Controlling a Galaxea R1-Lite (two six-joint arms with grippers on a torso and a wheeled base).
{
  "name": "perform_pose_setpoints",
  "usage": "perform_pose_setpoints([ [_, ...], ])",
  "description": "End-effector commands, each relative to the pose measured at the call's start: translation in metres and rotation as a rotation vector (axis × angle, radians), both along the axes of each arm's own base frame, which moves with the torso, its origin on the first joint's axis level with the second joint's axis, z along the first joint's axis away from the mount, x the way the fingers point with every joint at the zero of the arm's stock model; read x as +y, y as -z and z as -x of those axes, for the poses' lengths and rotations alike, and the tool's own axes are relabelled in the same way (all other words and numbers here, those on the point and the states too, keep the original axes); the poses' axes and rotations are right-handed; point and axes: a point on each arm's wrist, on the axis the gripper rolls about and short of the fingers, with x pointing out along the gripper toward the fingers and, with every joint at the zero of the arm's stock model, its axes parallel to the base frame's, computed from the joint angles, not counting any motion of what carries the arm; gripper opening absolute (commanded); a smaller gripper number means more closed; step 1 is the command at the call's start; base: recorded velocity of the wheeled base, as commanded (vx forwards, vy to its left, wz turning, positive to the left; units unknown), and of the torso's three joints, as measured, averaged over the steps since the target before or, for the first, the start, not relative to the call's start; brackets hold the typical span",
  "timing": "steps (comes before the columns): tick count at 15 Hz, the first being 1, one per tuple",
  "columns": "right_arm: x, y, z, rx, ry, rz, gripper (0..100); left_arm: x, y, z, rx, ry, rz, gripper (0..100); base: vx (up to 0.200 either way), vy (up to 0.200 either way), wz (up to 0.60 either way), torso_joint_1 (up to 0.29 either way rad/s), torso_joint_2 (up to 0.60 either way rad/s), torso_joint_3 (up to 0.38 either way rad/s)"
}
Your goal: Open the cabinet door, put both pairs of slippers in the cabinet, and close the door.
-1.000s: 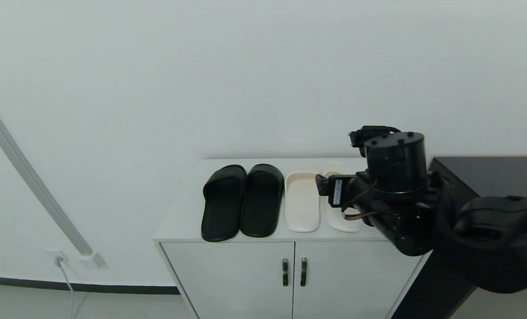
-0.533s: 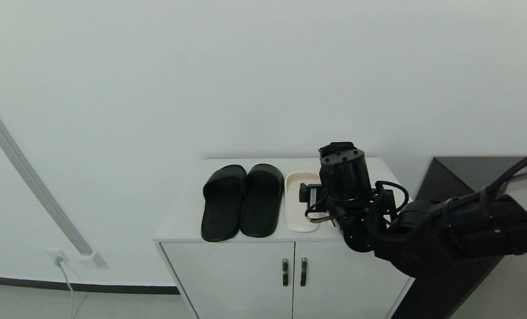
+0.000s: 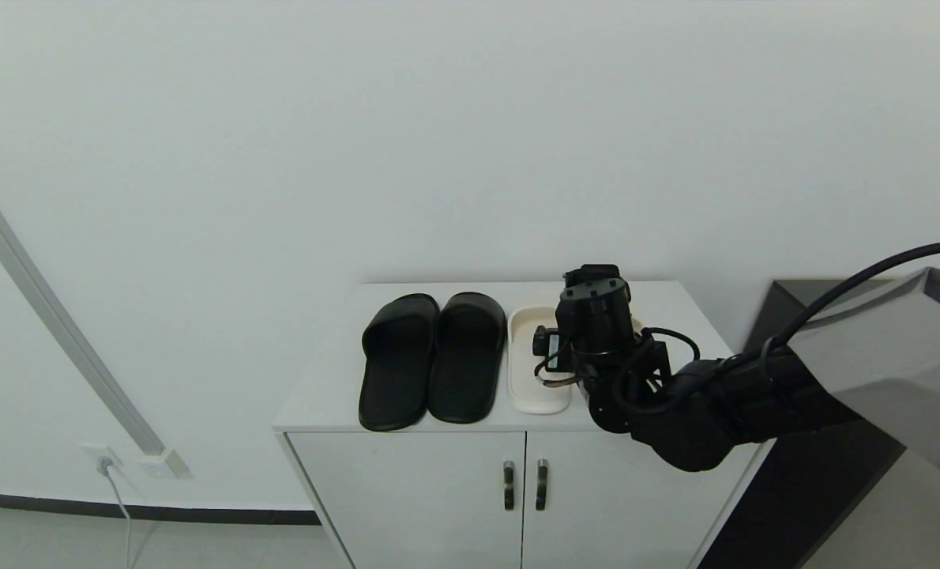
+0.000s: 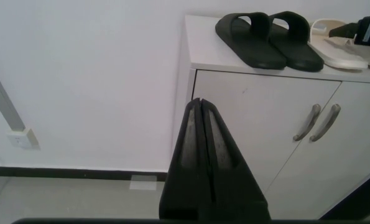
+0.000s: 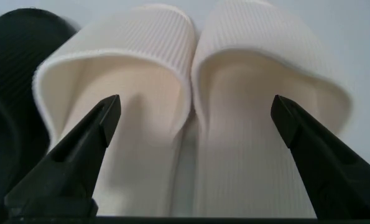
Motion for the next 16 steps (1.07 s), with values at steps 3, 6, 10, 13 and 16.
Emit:
perform_pose_setpoints([
  [3, 0.002, 0.012, -0.028, -0.007, 0.033, -0.002, 100, 0.0, 0.0, 0.0, 0.001, -0.001, 0.0, 0, 0.0, 0.0, 0.0, 0.0, 0.0, 0.0],
  [6, 0.005, 0.011, -0.042, -0.032, 0.044, -0.014, 100, 0.0, 0.0, 0.0, 0.001, -0.001, 0.0, 0, 0.0, 0.0, 0.0, 0.0, 0.0, 0.0],
  [10, 0.003, 0.01, -0.044, -0.035, 0.047, -0.003, 0, 0.0, 0.0, 0.0, 0.001, -0.001, 0.0, 0, 0.0, 0.0, 0.0, 0.0, 0.0, 0.0],
  [13, 0.003, 0.007, -0.043, -0.042, 0.05, -0.006, 0, 0.0, 0.0, 0.0, 0.001, -0.001, 0.0, 0, 0.0, 0.0, 0.0, 0.0, 0.0, 0.0],
  [16, -0.004, -0.011, -0.032, -0.059, 0.04, 0.006, 0, 0.0, 0.0, 0.0, 0.001, -0.001, 0.0, 0, 0.0, 0.0, 0.0, 0.0, 0.0, 0.0],
])
